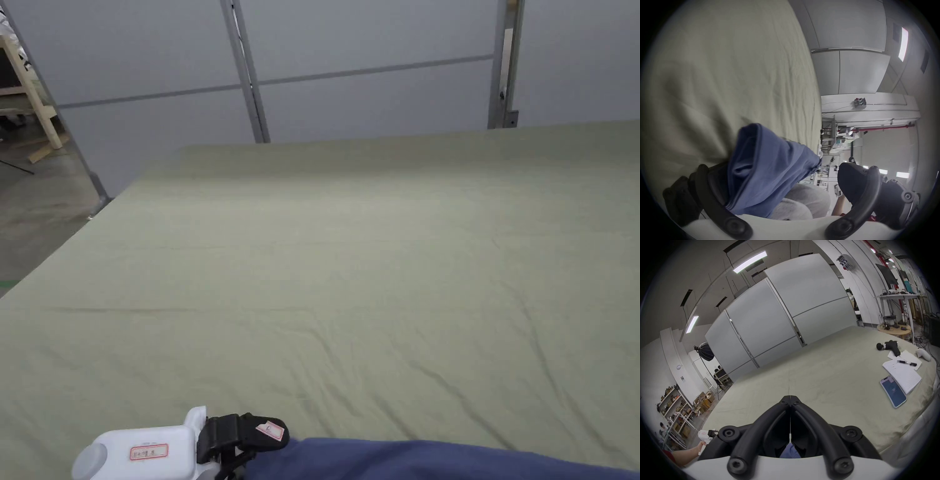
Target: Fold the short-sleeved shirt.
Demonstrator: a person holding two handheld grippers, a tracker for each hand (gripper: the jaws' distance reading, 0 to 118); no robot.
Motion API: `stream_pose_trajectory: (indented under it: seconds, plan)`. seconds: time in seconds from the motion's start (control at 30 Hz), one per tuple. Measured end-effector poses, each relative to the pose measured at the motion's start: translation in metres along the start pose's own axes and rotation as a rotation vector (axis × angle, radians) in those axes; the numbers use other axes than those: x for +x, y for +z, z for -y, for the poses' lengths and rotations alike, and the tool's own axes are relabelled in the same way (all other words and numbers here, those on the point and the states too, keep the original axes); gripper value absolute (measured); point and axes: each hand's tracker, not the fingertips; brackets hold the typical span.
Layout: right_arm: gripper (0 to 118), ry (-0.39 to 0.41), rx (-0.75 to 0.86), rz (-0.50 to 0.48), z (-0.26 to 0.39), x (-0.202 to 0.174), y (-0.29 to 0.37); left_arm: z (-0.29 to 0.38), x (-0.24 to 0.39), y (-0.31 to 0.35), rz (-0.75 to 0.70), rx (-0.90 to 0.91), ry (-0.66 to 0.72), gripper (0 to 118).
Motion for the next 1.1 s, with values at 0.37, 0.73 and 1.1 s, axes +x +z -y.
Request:
stream_pose_trajectory:
  seconds: [0.37, 0.73, 1.1]
  plan:
    - [2, 0.01, -0.039, -0.014, 0.001, -0.005, -0.007, 0.0, 0.052, -0.011, -0.254, -0.023, -0.049, 14]
    - [2, 0.035, -0.055, -0.037, -0.001, -0.013, -0.009, -0.042, 0.122, 0.086, -0.666, 0.175, -0.198, 14]
    - [2, 0.04, -0.102, -0.093, 0.013, -0.026, -0.02, 0.032, 0.156, -0.01, -0.645, 0.042, -0.334, 14]
